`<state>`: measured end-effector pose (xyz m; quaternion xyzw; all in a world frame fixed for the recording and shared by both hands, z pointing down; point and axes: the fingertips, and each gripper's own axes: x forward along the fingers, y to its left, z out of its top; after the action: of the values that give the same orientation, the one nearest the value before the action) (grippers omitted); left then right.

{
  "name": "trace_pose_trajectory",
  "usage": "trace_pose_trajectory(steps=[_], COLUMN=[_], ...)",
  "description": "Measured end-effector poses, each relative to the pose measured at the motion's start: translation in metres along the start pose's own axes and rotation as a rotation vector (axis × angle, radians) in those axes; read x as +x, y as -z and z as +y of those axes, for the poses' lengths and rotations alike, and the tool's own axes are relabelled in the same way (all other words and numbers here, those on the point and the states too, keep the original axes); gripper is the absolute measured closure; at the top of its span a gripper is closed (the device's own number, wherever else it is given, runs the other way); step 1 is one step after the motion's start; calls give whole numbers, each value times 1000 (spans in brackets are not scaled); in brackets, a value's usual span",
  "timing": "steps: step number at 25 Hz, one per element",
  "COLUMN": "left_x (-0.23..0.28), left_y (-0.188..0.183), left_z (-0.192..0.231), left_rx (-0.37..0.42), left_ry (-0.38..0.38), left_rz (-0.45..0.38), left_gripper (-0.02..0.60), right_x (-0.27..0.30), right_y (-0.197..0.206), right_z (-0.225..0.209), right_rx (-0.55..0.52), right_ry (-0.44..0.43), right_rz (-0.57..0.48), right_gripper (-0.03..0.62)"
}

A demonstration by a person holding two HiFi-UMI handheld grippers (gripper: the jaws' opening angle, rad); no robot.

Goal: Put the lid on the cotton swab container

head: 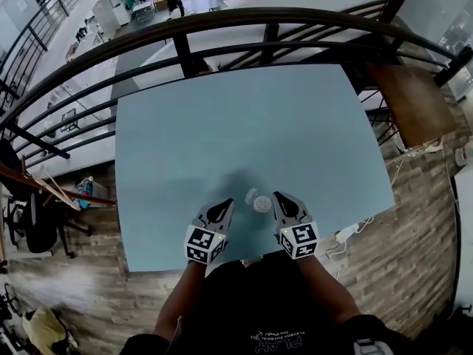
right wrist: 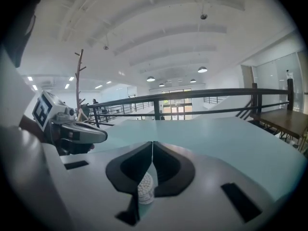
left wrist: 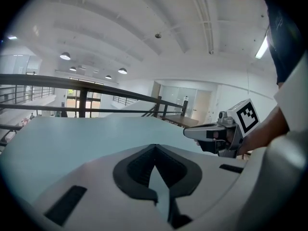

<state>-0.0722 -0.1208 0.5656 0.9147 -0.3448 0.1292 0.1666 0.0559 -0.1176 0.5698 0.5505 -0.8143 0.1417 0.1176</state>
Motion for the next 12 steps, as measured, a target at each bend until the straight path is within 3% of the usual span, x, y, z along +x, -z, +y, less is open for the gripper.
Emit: trace_pose_trajectory(steps=[12], left_x=[17], left_y=[9], left_z=[10], left_rx=[-112], left_ry=[-192], left_rz=[0], left_gripper=[571], right_x=[11], right_y=[13], right_z=[-22], right_rx=[-8], right_ry=[-151], right_rz=[38], right_gripper=[575])
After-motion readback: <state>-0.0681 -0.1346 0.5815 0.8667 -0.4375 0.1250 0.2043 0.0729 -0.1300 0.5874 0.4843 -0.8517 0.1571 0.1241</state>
